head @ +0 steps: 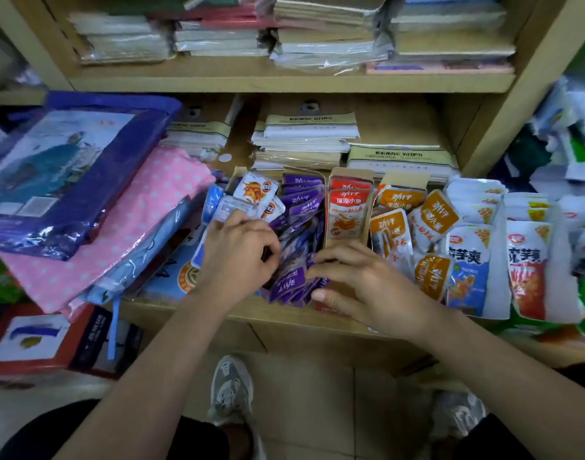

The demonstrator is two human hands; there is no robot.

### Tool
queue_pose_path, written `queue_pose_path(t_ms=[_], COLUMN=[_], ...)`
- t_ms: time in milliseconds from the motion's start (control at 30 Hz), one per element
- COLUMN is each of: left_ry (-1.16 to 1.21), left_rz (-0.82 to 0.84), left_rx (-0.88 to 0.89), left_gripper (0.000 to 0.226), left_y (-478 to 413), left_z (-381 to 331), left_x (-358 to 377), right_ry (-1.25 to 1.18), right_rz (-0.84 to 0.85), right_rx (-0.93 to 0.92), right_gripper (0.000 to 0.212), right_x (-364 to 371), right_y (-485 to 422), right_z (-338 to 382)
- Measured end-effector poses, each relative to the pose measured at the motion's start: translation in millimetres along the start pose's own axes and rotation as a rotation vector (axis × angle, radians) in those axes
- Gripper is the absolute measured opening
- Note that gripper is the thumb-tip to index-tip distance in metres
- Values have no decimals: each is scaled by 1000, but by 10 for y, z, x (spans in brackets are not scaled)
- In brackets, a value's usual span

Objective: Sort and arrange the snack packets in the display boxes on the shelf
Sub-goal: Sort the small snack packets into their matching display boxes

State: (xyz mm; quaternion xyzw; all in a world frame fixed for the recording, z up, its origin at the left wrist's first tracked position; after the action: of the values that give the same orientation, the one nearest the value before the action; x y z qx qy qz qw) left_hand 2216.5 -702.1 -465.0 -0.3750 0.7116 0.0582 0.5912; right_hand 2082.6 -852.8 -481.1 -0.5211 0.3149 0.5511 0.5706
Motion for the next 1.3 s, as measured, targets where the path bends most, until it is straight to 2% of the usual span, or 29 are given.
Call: queue_pose_path(t_ms=[167,367,500,600,667,767,833,967,1067,1100,1167,1267,1300], left_ry=[415,708,739,676,575,361,278,490,580,556,564,554,550], left_rz=[-179,-392,-622,-677,-688,-615,-429,-100,121,146,75,-82,-111], left_rx=[-184,-236,-334,-408,-380,-323,-342,-323,-238,-207,-202,-158,-151], left_gripper=[6,7,4,6,2,5,12,31,73,79,63,20,17], left_y=[54,212,289,381,457,508,462,380,430,449,463,426,421], left_z=[92,159,437,645,630,562,602,690,682,680,692,694,710], left_x=[-178,-451,-699,-792,-827,-771,-601,-334,-303,-291,-275,-268,-269], right_ry=[-39,-68,-56,-12,26,37,34,71,78,80,88,55,38], right_rz=[-69,-110,-138,-202,-238,-268,-277,-309,-313,-301,-251,-188,-181], right_rx=[31,117,126,147,154,149,145,145,120,111,75,30,26], right_gripper=[43,51,52,54,54,52,52,50,46,44,40,30,27], right_x=[18,92,83,55,44,45,49,56,78,88,125,184,191], right_y=[8,1,-10,-41,-89,-183,-246,-323,-336,-333,-327,-315,-309], right_z=[6,44,82,127,160,209,233,223,220,223,247,294,300])
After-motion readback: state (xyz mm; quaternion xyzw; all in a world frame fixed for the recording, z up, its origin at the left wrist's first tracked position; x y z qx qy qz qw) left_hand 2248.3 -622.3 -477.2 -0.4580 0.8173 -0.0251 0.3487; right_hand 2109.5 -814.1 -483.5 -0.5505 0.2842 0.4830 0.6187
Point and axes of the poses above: each hand's wrist, its own y-axis away from the middle knuckle, its own x-axis out of the palm, z = x × y, the point moved 5 cm from there along -y, towards the middle knuckle, and after that the axes turned 11 degrees about y, right-handed, at the moved point
